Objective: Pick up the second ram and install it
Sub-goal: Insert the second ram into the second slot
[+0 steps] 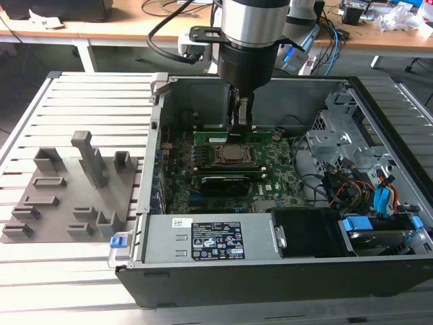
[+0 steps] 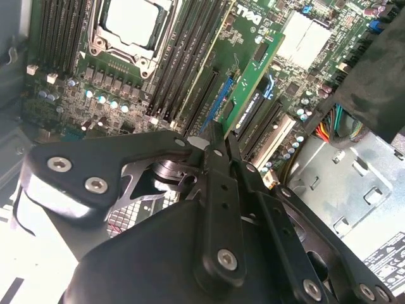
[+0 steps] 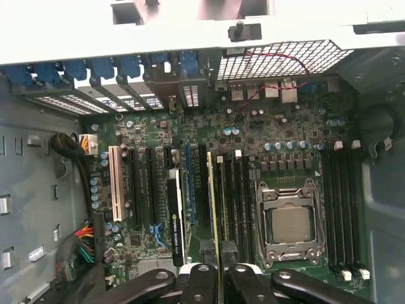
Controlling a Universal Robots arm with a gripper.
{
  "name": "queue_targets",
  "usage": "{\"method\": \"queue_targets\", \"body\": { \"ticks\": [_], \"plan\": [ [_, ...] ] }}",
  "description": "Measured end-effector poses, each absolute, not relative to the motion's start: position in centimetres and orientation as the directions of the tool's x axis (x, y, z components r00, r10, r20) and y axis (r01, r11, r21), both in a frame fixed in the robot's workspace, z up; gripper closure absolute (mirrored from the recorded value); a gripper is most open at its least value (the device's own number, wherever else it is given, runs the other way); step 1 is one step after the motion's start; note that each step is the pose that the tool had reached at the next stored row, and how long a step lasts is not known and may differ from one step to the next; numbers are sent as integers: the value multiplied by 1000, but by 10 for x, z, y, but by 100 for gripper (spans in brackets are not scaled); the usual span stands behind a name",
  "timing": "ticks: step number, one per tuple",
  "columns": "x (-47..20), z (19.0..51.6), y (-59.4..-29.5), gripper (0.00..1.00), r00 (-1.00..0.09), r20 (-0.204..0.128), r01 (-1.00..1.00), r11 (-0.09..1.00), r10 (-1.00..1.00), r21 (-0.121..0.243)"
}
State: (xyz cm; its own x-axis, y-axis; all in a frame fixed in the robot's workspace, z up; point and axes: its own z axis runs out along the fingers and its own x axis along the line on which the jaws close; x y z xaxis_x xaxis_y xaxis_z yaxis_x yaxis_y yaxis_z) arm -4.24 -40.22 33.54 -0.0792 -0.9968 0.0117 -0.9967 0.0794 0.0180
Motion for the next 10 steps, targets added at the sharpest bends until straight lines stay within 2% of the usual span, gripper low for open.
{"method": "queue_targets", "body": {
  "ticks": [10],
  "plan": [
    [-42,318,-402,86,-79,12,-997,79,-997,18]
  ]
}}
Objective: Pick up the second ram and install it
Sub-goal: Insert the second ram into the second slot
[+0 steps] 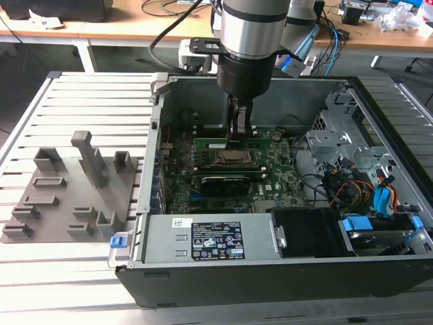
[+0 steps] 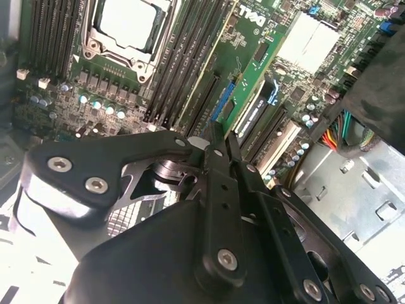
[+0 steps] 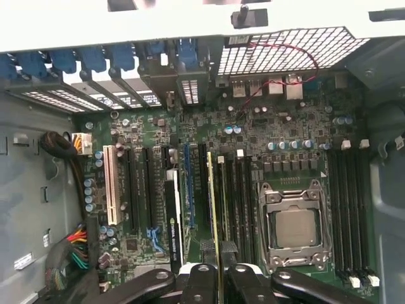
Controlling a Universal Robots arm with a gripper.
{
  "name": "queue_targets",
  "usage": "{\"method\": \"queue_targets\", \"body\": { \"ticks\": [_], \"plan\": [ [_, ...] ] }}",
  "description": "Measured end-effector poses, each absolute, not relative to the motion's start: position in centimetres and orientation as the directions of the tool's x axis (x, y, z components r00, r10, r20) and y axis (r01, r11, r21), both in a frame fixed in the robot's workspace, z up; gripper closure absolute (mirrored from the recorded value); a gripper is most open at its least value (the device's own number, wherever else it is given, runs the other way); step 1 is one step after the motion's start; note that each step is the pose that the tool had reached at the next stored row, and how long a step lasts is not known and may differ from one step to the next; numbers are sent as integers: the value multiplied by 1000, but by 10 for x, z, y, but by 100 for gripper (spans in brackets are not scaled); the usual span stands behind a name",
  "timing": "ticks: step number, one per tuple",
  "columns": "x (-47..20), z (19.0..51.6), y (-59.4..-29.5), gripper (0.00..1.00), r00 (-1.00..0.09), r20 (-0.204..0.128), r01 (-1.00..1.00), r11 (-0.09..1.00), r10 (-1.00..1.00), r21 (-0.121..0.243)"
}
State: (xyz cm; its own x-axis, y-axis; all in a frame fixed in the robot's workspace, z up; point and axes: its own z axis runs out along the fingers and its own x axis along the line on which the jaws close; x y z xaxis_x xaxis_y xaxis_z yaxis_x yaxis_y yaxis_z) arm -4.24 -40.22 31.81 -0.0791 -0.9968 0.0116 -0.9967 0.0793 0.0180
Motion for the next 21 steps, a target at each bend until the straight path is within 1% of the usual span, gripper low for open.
{"method": "queue_targets", "body": {
  "ticks": [21],
  "plan": [
    [-42,279,-402,86,-79,12,-997,79,-997,18]
  ]
}}
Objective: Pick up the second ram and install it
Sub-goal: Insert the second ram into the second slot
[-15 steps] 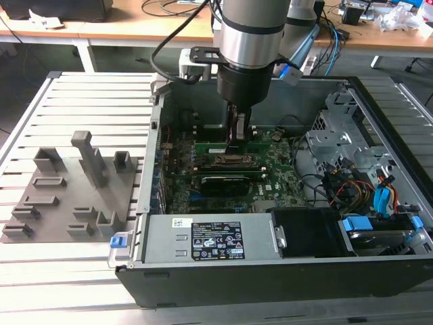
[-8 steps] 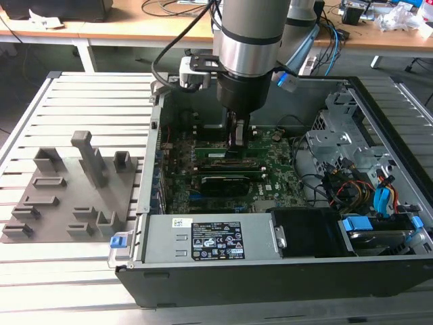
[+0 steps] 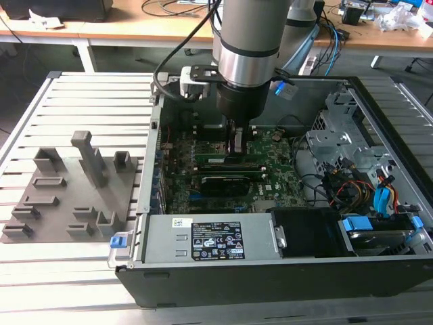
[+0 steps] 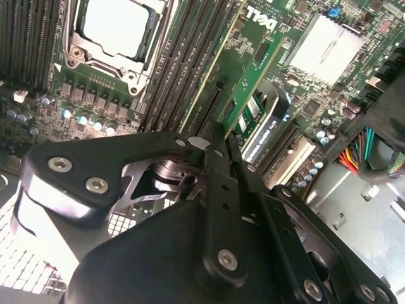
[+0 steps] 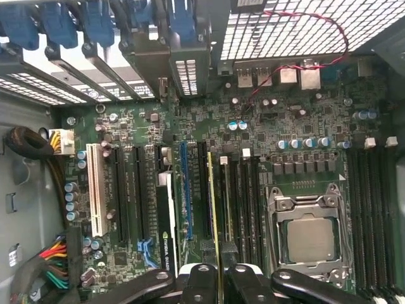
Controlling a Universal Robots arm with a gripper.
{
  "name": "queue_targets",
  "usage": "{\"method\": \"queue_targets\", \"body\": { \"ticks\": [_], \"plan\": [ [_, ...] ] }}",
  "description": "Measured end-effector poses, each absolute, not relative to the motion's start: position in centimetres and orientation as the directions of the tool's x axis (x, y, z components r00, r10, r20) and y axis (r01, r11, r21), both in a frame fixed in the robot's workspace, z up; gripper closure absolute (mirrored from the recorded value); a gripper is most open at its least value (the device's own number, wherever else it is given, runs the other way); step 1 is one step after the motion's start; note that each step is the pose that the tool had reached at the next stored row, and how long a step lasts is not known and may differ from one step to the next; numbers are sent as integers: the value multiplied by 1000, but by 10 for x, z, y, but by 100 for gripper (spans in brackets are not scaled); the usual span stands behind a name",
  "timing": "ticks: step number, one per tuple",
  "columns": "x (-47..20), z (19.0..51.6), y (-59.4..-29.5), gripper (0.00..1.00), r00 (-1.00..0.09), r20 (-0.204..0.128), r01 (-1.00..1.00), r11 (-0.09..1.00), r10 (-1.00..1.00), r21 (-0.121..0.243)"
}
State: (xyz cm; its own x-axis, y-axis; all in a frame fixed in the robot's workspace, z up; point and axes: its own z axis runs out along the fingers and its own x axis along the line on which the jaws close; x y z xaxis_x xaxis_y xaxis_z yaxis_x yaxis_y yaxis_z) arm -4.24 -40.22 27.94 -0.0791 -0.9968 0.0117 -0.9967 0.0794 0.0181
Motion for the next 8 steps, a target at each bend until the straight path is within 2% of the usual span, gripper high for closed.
{"method": "queue_targets", "body": {
  "ticks": [8],
  "plan": [
    [-42,263,-402,86,-79,12,-997,79,-997,18]
  ]
}}
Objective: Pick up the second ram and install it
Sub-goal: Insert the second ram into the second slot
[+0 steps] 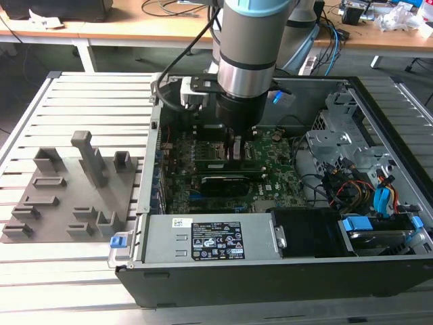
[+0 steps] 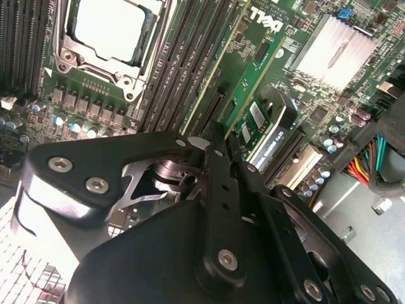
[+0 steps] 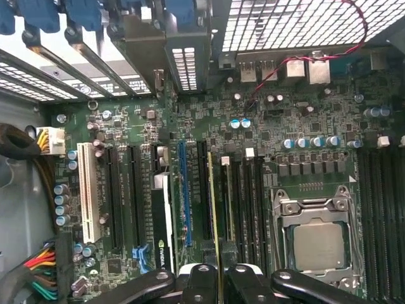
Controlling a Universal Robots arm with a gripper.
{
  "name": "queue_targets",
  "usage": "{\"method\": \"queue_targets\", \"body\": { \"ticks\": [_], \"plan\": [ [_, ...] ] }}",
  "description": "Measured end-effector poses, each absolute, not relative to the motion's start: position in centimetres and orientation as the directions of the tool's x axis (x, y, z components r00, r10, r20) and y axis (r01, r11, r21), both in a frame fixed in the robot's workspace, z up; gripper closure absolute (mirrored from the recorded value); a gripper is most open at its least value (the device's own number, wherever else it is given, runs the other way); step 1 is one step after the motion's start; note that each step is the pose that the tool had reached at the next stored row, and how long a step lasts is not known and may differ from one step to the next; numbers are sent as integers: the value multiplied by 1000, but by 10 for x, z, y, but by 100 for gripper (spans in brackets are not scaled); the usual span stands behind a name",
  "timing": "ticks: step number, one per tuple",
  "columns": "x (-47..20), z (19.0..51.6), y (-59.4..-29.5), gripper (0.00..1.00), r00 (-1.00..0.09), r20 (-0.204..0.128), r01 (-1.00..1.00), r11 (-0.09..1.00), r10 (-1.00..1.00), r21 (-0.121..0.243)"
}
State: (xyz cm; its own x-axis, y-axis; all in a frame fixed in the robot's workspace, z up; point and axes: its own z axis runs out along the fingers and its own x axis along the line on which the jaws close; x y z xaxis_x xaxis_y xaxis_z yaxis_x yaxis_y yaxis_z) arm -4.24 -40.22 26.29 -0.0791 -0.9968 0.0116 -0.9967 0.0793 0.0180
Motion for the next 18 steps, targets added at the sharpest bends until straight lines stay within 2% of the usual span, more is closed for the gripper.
{"method": "queue_targets", "body": {
  "ticks": [9,16,18],
  "plan": [
    [-42,237,-402,86,-79,12,-997,79,-997,18],
    [-41,222,-391,86,-79,11,-997,79,-997,18],
    [-41,227,-391,86,-79,11,-997,79,-997,18]
  ]
}}
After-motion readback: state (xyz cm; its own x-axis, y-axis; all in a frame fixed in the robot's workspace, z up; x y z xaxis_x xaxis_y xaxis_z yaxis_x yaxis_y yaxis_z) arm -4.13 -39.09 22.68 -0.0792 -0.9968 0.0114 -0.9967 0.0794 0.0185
